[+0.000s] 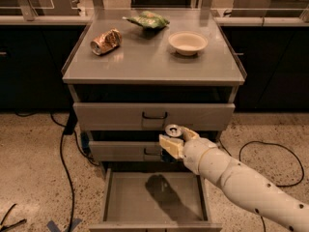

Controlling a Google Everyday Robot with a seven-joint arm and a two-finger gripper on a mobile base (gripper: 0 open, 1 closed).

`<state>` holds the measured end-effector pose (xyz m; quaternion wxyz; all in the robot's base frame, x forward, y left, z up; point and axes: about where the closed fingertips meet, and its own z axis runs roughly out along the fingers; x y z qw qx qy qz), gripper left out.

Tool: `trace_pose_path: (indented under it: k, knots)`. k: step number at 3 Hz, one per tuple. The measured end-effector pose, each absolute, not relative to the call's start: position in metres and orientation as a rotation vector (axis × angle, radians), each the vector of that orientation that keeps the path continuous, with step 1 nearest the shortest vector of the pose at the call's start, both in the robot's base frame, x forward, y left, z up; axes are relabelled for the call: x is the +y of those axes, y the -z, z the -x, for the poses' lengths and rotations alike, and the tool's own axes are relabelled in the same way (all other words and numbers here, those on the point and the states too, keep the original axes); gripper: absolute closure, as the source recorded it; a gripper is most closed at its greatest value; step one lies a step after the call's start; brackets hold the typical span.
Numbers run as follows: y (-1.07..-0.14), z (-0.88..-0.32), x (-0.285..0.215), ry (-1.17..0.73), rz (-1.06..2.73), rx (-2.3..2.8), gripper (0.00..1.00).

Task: Place pepsi can into bottom drawer

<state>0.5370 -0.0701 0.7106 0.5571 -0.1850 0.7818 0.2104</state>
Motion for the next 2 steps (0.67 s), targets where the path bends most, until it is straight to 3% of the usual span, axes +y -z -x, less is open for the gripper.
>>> trace_pose_path:
  k: [2]
  knots:
    - [-0.672,-0.531,-0.068,-0.554,0.424,1.866,1.0]
